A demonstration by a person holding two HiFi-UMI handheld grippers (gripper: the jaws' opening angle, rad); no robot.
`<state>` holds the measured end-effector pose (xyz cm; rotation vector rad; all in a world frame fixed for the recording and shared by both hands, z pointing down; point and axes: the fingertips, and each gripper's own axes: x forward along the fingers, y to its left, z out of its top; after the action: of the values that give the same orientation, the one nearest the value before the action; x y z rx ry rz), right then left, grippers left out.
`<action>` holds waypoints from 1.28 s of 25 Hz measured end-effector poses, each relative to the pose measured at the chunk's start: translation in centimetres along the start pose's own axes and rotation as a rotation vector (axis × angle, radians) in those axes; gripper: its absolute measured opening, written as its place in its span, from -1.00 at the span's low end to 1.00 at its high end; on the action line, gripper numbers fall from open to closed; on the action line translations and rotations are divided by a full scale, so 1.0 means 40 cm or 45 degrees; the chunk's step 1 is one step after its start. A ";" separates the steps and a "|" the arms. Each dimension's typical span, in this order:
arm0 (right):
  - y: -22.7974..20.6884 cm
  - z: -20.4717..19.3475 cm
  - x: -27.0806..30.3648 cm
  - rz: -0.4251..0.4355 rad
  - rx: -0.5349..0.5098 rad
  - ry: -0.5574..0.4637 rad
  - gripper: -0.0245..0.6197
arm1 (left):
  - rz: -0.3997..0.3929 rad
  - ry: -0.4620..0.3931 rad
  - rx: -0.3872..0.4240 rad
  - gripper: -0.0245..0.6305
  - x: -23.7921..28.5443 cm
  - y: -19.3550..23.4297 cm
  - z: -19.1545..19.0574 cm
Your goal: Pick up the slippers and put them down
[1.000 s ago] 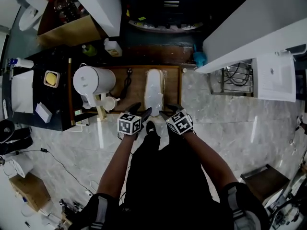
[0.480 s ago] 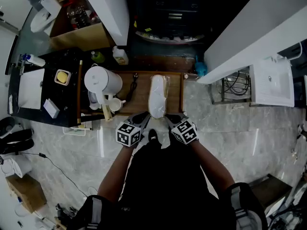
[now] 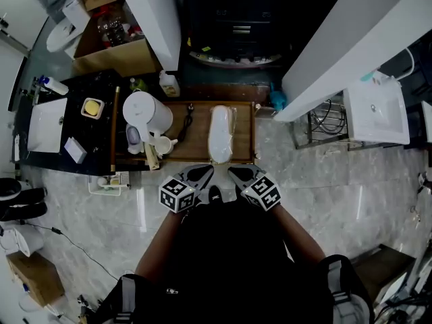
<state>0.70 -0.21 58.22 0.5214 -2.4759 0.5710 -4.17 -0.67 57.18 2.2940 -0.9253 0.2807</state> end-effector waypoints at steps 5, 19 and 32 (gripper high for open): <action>0.024 -0.011 -0.023 -0.042 -0.059 -0.015 -0.90 | -0.037 -0.002 0.078 -0.89 -0.028 -0.031 -0.004; 0.088 -0.031 -0.036 -0.090 -0.064 -0.068 -0.90 | -0.074 0.004 0.089 -0.89 -0.076 -0.066 -0.047; 0.099 -0.011 -0.033 -0.106 -0.084 -0.069 -0.90 | -0.099 0.001 0.102 -0.89 -0.089 -0.074 -0.034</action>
<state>0.03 3.63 56.66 0.6182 -2.5009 0.4461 -4.68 3.75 55.33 2.3964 -0.8358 0.2903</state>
